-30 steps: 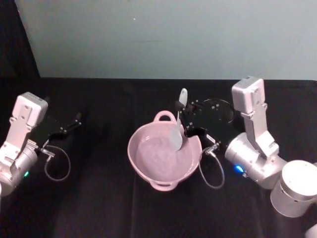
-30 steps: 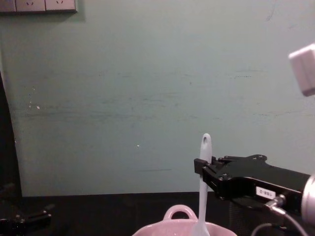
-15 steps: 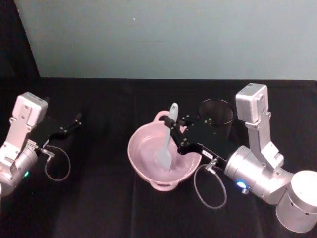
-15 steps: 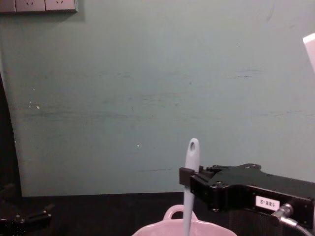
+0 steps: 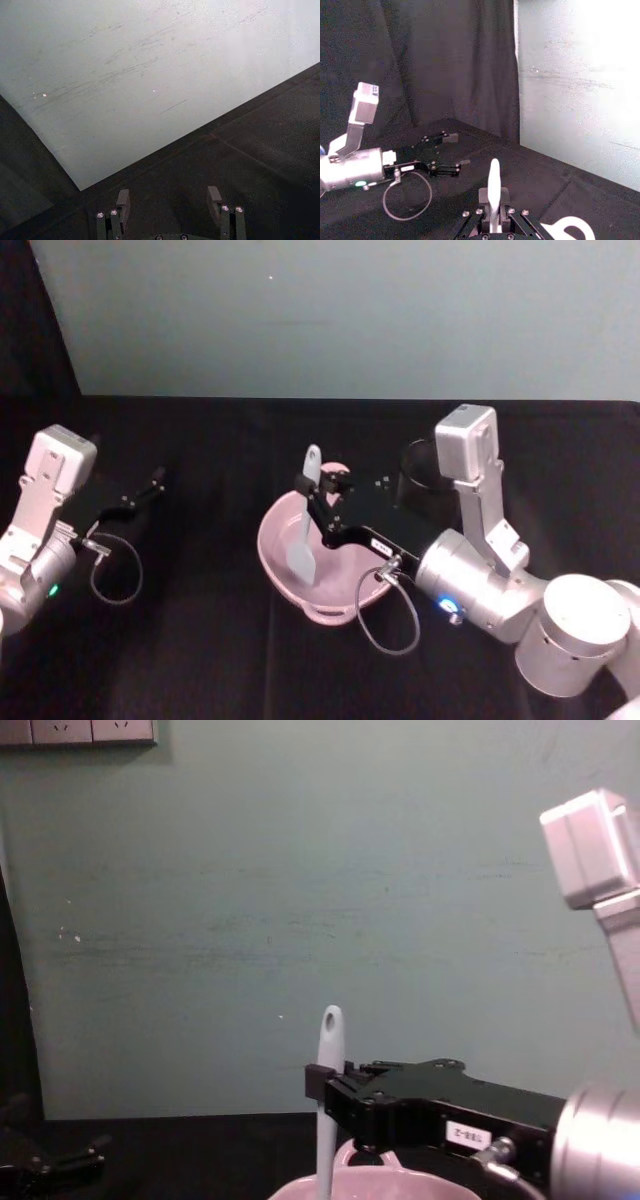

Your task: Use the one hand to pick up the spoon and stir the clear water in the bowl.

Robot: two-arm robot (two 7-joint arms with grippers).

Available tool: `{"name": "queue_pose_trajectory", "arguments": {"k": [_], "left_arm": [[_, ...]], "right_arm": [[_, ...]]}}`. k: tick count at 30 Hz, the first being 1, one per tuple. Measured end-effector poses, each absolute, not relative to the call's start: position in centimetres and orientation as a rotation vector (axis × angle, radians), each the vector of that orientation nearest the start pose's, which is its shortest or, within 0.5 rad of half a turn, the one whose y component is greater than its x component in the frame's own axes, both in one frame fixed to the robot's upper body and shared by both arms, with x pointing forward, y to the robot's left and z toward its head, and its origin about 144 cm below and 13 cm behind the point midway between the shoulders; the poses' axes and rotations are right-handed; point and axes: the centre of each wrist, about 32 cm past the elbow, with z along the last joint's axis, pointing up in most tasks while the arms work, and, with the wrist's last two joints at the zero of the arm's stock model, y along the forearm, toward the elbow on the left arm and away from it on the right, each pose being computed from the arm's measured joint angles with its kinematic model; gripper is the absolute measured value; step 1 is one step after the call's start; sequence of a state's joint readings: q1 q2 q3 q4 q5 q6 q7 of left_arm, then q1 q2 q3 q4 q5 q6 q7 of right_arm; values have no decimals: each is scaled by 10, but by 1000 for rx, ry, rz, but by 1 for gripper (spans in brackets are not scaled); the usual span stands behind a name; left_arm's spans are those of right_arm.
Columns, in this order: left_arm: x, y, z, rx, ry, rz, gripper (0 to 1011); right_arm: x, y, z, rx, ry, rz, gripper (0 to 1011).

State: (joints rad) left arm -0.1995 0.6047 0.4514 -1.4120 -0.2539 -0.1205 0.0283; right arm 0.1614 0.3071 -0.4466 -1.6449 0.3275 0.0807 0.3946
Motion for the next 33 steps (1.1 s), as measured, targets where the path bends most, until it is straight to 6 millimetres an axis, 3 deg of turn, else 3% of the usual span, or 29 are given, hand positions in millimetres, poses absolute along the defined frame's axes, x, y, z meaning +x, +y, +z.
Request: {"name": "queue_pose_trajectory", "arguments": {"k": [16, 25, 33], "left_arm": [[489, 310, 1140, 304, -285, 1248, 1011], [489, 310, 1140, 305, -285, 1248, 1011], [489, 310, 1140, 304, -285, 1248, 1011]], "right_arm": [[503, -160, 1170, 22, -101, -866, 112], [505, -178, 1171, 2, -138, -938, 112], [492, -199, 1180, -29, -108, -923, 112]]}}
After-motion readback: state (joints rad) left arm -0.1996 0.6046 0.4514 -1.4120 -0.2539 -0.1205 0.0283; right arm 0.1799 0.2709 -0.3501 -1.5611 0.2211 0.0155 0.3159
